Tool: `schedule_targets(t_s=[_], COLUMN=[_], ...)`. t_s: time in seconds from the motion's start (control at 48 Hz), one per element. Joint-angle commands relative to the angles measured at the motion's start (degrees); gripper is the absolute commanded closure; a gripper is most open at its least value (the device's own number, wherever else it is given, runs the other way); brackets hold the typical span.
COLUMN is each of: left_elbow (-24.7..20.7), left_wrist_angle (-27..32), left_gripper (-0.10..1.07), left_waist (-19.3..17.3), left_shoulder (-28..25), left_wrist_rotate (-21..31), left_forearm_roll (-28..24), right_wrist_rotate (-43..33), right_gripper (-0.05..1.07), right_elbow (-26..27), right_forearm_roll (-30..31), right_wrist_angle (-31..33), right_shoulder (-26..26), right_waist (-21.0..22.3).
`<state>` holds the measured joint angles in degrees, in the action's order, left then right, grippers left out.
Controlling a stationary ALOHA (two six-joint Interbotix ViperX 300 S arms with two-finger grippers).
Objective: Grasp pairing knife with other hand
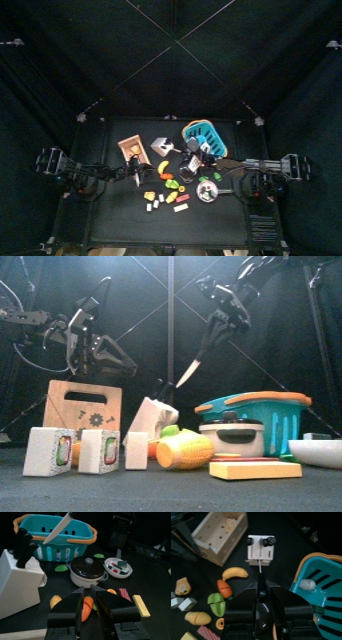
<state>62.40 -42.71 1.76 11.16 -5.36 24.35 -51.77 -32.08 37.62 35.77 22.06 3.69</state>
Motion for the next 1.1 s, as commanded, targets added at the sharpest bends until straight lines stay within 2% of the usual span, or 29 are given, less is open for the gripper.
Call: schedule_targets(t_s=[0.0, 0.125, 0.271, 0.375, 0.5, 0.646, 0.75, 0.938, 1.083], left_elbow=[-0.44, -0.18, -0.35, -0.62, -1.05, -0.79, -0.35, -0.18, -0.53], left_wrist_angle=[-0.26, -0.18, -0.26, -0.26, -0.26, -0.26, -0.18, -0.26, -0.18], left_gripper=[0.34, 0.34, 0.34, 0.34, 0.34, 0.33, 0.33, 0.33, 0.33], left_waist=[0.18, 0.44, 0.35, -0.09, -0.26, -1.58, -1.67, -2.9, -7.12], left_shoulder=[0.09, 0.09, 0.18, 0.18, 0.18, 0.18, 0.26, 0.26, 0.09], left_wrist_rotate=[0.0, -0.09, -0.53, -0.53, -0.62, -0.62, -0.62, -0.09, 1.76], left_forearm_roll=[0.09, 0.0, -0.18, -1.23, -3.96, -9.49, -14.41, -25.49, -31.9], right_wrist_rotate=[-4.75, -15.82, -33.22, -44.12, -53.09, -57.92, -59.77, -65.04, -70.75], right_gripper=[0.48, 0.48, 0.48, 0.48, 0.47, 0.47, 0.47, 0.47, 0.47], right_elbow=[-2.55, -7.12, -12.66, -15.47, -17.23, -17.31, -16.7, -15.03, -13.8], right_forearm_roll=[4.75, 13.27, 26.72, 35.33, 41.92, 46.67, 47.55, 47.99, 50.54], right_wrist_angle=[-1.32, -1.32, 0.0, 3.16, 9.32, 17.84, 21.8, 23.55, 23.82], right_shoulder=[4.48, 8.61, 12.3, 12.3, 10.63, 6.24, 2.99, -2.72, -8.0], right_waist=[-2.29, -5.89, -10.99, -14.94, -20.65, -28.04, -31.55, -35.51, -37.97])
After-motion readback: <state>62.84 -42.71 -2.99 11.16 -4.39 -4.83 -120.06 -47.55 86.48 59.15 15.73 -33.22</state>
